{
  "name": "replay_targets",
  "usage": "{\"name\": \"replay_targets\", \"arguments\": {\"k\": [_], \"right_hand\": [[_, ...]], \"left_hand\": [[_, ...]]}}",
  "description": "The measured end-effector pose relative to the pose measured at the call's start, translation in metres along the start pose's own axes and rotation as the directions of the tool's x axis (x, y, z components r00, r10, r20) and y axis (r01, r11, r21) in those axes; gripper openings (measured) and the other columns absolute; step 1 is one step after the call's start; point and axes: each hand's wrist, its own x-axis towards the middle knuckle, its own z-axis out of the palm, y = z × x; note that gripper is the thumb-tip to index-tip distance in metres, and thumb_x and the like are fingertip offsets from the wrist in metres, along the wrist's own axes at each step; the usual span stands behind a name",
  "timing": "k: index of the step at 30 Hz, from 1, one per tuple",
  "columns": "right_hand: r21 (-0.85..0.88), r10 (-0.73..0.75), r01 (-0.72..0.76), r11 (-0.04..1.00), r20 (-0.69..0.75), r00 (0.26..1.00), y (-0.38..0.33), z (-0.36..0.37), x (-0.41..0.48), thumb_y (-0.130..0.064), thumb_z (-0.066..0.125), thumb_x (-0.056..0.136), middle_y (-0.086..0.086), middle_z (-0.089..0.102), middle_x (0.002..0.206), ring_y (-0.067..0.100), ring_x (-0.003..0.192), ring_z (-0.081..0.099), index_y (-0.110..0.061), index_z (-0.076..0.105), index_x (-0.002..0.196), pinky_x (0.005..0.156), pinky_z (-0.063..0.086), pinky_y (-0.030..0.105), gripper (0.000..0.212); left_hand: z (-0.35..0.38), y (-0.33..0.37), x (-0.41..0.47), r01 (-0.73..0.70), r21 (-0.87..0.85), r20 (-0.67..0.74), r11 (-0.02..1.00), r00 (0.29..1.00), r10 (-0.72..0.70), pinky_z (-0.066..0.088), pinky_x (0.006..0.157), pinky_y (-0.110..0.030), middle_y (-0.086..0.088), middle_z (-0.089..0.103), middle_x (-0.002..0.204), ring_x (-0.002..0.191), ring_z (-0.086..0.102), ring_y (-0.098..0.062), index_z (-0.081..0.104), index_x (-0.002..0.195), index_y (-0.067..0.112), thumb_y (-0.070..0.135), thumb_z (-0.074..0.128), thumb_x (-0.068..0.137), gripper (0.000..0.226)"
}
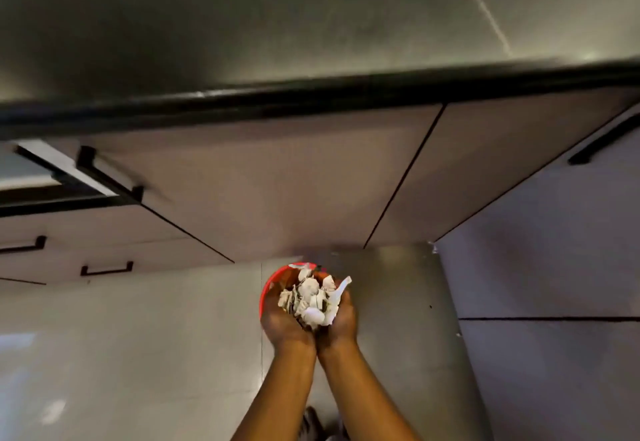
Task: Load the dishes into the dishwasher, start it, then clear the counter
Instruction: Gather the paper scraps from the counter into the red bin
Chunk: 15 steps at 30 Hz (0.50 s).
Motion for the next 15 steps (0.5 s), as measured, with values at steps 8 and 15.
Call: {"name": "replay_targets", "arguments": {"k": [8, 15], "right_hand": [[-0.351, 0.072, -0.144, 0.925, -0.21, 0.975, 0.049, -0.1, 0.18, -0.037, 0.026, 0.101, 0.0, 0.071, 0.082, 0.03, 0.111, 0.055, -0.007, 0.061, 0.107, 0.072, 0.049, 0.026, 0.047], [-0.289, 0.197, -0.303, 0.908, -0.342, 0.919, 0.04, -0.102, 0.162, -0.067, 0.01, 0.091, 0.01, 0.045, 0.141, 0.033, 0.132, 0.039, -0.017, 0.042, 0.139, 0.108, 0.029, 0.046, 0.077]], "left_hand": [[-0.114, -0.027, 0.184, 0.233, 0.331, -0.215, 0.915, 0.962, -0.167, 0.042, 0.081, -0.037, -0.01, 0.057, 0.123, 0.094, 0.056, -0.026, 0.05, 0.132, 0.009, 0.067, 0.025, 0.091, 0.075], [-0.153, -0.01, 0.189, 0.389, 0.386, -0.277, 0.836, 0.914, -0.297, 0.0, 0.116, -0.049, -0.006, 0.013, 0.159, 0.146, 0.005, -0.029, 0.02, 0.151, 0.019, 0.08, 0.005, 0.082, 0.094]]}}
